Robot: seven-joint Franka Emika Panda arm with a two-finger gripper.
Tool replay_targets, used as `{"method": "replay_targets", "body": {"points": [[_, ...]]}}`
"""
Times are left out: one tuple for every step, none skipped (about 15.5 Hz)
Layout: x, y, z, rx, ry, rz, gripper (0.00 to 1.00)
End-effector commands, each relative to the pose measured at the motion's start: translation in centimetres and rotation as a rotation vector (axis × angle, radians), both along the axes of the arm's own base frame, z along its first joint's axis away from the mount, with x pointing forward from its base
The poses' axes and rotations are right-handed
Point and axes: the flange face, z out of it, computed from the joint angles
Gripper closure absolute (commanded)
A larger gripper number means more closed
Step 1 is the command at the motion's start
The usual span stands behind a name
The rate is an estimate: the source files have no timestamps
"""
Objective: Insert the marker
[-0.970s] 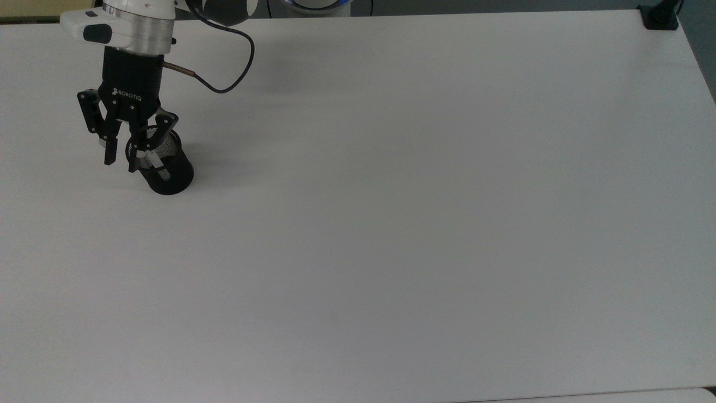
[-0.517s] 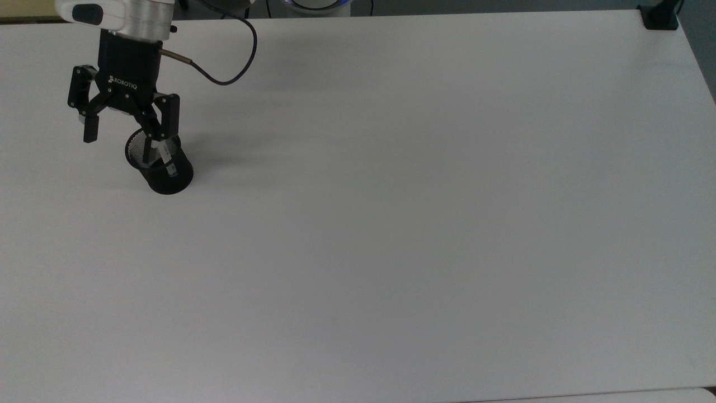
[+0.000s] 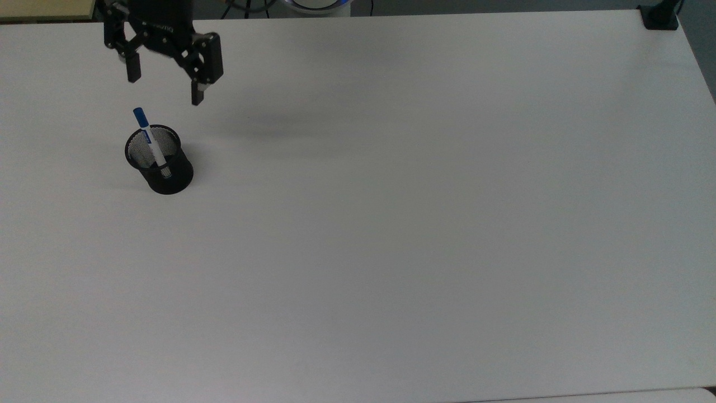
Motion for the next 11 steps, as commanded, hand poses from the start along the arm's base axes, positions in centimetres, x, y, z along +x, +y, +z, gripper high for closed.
{"method": "replay_targets", "body": {"points": [[-1.0,1.9,2.9,0.09,0.155,-0.015,0.0],[-1.2,2.8,2.9,0.096,0.178,-0.003,0.0],[-1.5,3.6,3.5,0.113,0.18,0.007,0.0],[-1.7,4.3,3.8,0.133,0.176,0.022,0.0],[-1.6,4.6,3.8,0.134,0.179,0.043,0.0],[-1.5,4.6,4.0,0.126,0.177,0.073,0.0],[-1.4,4.7,3.9,0.12,0.181,0.107,0.0],[-1.3,4.8,4.0,0.112,0.183,0.141,0.0],[-1.2,5.6,3.9,0.102,0.189,0.191,0.0],[-1.0,6.0,3.6,0.095,0.198,0.229,0.0],[-0.9,6.1,3.4,0.091,0.203,0.249,0.0]]}}
